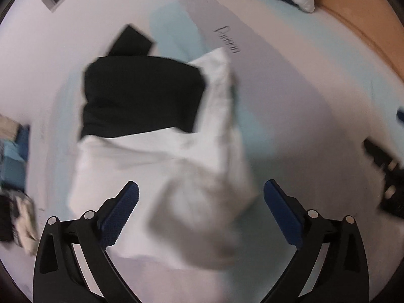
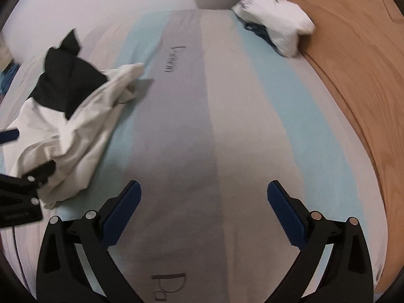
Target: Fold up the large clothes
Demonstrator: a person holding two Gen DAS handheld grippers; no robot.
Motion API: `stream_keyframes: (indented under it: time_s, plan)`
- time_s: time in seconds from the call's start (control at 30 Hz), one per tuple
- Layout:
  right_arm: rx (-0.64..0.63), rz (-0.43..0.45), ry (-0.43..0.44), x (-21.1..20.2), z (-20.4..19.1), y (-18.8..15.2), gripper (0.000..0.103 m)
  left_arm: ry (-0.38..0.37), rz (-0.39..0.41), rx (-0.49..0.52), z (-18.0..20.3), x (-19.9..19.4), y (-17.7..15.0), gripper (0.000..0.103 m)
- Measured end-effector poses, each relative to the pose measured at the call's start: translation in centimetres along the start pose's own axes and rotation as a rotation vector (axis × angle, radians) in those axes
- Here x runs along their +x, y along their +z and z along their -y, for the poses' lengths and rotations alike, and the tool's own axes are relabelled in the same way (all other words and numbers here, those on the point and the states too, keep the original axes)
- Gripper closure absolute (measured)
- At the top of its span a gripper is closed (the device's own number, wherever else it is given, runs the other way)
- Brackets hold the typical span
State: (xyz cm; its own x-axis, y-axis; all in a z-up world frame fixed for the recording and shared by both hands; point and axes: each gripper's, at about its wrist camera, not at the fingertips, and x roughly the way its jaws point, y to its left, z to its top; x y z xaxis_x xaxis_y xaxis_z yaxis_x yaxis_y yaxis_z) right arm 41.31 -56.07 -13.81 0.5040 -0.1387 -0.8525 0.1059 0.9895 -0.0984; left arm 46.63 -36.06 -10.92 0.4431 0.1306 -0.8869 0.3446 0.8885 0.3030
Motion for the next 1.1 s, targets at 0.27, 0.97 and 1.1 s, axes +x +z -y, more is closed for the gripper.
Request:
stream_keyframes:
  time_s: [0.27,0.97,1.1]
  plan:
    - [-0.125,0.034,0.075,-0.9,-7.9,1.2,0.007,-0.048,0.063,-0.003,-9.4,-0.6,-3.0,0.005]
    - [-0.128,-0.100,0.137,1.8,-19.1,11.7,0.007,-0.477,-0.120,-0.054,-25.2,6.0,-1.2,0.006]
    - [-0.041,-0.215,0.197,5.8,-18.0,12.2,0.007,-0.556,-0.207,-0.048,-25.5,10.3,-0.4,0.006]
